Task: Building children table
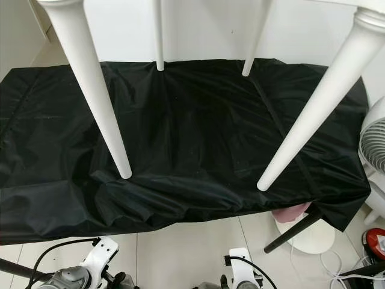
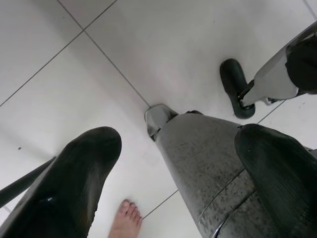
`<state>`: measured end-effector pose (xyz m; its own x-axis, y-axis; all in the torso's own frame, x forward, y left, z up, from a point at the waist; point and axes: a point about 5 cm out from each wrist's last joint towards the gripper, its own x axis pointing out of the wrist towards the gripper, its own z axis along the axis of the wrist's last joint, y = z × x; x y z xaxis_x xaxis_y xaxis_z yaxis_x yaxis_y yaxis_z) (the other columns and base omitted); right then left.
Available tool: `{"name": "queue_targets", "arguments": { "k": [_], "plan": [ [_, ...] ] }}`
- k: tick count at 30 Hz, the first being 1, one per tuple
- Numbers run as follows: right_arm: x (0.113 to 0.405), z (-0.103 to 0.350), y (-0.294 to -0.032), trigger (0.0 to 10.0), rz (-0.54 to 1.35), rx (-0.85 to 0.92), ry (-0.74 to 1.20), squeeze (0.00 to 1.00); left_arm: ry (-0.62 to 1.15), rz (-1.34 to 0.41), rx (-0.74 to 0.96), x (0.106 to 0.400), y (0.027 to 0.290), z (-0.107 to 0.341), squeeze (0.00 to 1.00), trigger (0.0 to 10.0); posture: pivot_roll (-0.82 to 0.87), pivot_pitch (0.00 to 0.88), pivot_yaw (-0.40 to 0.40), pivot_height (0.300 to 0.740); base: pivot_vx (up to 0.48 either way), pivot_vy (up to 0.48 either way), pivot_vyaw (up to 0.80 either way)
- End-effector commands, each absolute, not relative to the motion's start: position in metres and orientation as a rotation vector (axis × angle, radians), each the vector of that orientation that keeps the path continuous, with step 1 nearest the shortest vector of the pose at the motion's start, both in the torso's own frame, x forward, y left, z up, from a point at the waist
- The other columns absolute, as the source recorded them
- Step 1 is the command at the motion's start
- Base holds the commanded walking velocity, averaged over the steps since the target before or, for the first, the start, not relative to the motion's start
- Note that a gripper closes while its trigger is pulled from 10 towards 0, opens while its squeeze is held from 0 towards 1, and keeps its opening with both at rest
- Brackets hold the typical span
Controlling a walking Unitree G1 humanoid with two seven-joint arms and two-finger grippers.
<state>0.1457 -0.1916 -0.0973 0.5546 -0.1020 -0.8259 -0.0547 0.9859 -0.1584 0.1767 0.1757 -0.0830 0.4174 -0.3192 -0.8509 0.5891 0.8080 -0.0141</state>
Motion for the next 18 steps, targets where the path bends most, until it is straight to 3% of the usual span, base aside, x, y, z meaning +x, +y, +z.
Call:
{"name": "queue_targets", "arguments": {
  "k": [1,18],
  "plan": [
    [0.143,-0.099,-0.188,10.0,-0.03,-0.156,0.991,0.0,0.927,-0.232,0.49,0.182,0.189,-0.083,0.0,10.0,0.02,0.0,0.023,0.74,0.0,0.0,0.0],
    [0.136,-0.103,-0.179,10.0,0.024,-0.127,1.025,0.0,0.962,-0.295,0.371,0.175,0.173,-0.088,0.0,10.0,0.04,0.0,0.02,0.74,0.0,0.0,0.0]
  ]
}}
